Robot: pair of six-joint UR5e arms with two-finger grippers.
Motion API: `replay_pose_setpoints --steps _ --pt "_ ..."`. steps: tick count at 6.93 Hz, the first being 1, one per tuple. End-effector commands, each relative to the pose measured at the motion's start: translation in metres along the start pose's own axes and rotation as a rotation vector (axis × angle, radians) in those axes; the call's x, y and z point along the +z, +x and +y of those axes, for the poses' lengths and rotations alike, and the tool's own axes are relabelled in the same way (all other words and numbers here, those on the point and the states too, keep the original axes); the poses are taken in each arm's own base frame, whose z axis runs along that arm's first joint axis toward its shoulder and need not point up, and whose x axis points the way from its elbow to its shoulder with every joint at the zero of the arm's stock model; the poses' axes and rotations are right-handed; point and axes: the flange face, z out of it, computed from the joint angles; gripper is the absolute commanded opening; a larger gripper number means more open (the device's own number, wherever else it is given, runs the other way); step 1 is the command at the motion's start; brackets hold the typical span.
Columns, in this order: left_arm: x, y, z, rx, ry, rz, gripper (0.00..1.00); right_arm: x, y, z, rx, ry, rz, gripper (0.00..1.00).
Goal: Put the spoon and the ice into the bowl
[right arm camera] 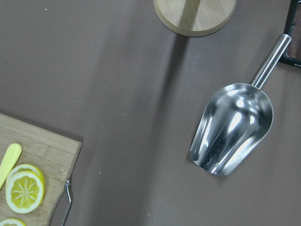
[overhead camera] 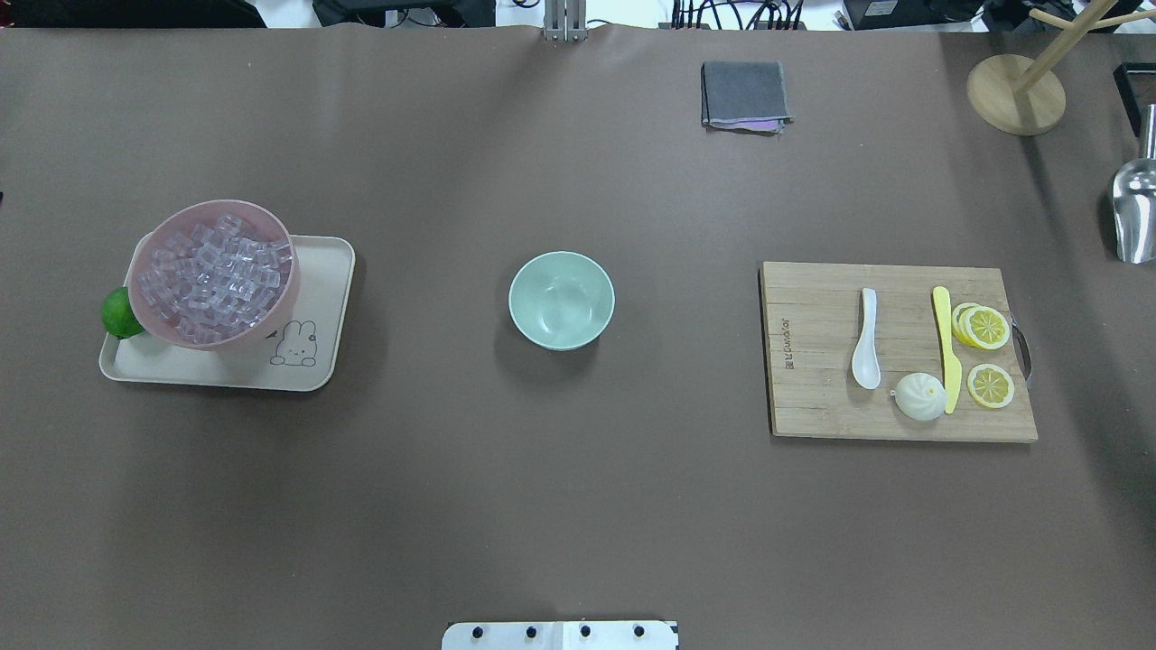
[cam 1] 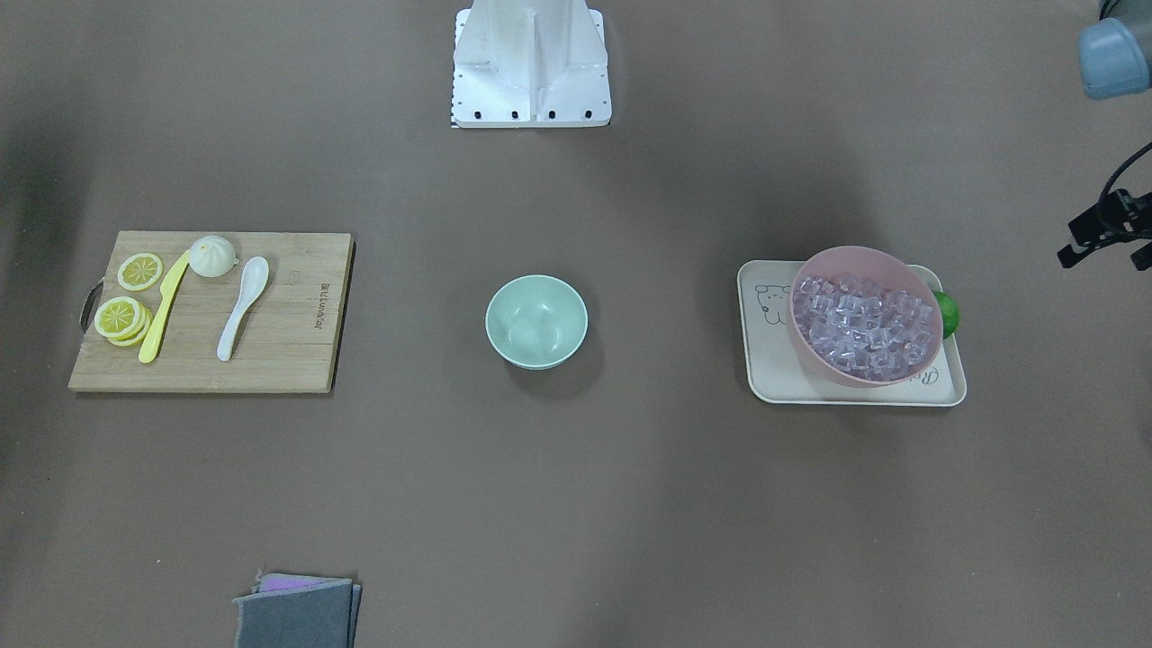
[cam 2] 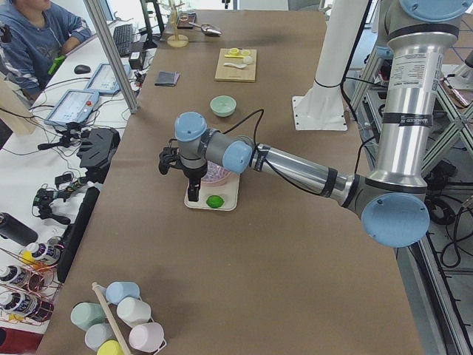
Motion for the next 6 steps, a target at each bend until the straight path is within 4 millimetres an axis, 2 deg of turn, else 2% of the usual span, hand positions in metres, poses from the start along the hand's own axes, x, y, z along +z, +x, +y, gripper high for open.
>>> replay_pose_setpoints --steps 1,2,3,5,6 --pt "0.015 0.074 -0.011 -0.095 0.018 -0.016 0.98 0.020 -0.041 -0.017 0.055 0.023 -0.027 1.00" --pt "0.039 0.110 -0.010 -0.107 0.023 -0.054 0.98 0.034 -0.064 -0.021 0.077 0.021 -0.043 1.00" --pt "0.051 0.129 -0.010 -0.098 0.014 -0.060 0.98 0.044 -0.085 -0.031 0.097 0.020 -0.051 1.00" --pt "0.061 0.142 -0.007 -0.104 0.000 -0.058 0.98 0.066 -0.131 -0.053 0.154 0.005 -0.048 0.99" --pt "0.064 0.159 -0.009 -0.113 0.000 -0.050 0.98 0.081 -0.159 -0.059 0.184 -0.009 -0.048 0.99"
